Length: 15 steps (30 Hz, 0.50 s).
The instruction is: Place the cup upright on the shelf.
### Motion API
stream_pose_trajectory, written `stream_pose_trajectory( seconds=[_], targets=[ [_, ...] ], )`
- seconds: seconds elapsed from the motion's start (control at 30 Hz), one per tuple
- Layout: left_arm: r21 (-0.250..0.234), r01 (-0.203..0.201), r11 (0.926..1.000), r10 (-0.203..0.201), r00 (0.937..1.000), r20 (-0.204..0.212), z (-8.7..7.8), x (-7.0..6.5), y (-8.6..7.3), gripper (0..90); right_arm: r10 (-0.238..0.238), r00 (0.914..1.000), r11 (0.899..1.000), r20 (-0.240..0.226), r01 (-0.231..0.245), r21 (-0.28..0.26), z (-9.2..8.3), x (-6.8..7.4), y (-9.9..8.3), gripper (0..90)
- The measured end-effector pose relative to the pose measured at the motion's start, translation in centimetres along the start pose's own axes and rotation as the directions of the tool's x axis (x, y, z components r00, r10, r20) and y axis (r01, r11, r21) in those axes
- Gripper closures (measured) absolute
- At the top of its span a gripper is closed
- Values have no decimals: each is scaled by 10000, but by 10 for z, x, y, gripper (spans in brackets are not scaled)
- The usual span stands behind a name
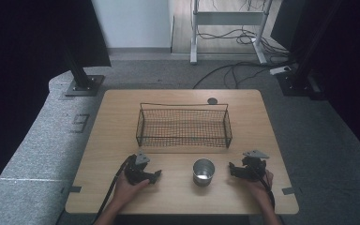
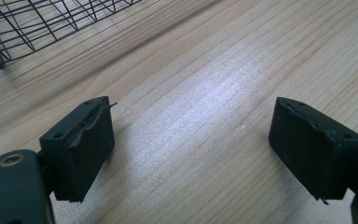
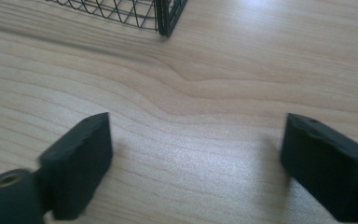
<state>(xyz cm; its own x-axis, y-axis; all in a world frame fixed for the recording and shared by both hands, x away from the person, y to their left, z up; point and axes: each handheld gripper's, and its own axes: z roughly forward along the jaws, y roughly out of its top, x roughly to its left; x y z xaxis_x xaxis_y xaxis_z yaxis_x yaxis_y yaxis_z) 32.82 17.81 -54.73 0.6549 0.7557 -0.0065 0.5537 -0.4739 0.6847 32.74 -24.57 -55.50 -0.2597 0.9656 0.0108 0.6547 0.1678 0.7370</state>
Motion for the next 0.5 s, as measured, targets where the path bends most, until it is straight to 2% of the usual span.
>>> stream_pose_trajectory(
  seconds=[0.07,0.17,0.37,0.4,0.43,0.47,0.5],
  targets=[
    [-1,2,10000,-2,10000,9,0,0,0,139,-16,10000,10000,-15,16,-35,0,0,0,135],
    [-1,-1,10000,1,10000,-1,0,0,0,139,-42,9997,9999,223,44,-94,-1,1,0,136],
    [1,-4,10000,4,10000,-1,0,0,0,139,114,9999,9999,10,-114,-122,-4,-1,-3,141],
    [0,-1,10000,1,10000,0,0,0,0,139,103,9999,9997,1,-103,-203,-4,-1,-3,141],
    [1,-2,10000,2,10000,0,0,0,0,139,-90,9998,9983,-152,81,-579,-9,-2,-4,170],
    [0,-2,10000,2,10000,2,0,0,0,139,-90,9998,9983,-152,81,-579,-9,-2,-4,170],
    [-1,0,10000,0,10000,-1,0,0,0,139,13,9995,9952,-328,-45,-974,-14,-5,-3,187]
  ],
)
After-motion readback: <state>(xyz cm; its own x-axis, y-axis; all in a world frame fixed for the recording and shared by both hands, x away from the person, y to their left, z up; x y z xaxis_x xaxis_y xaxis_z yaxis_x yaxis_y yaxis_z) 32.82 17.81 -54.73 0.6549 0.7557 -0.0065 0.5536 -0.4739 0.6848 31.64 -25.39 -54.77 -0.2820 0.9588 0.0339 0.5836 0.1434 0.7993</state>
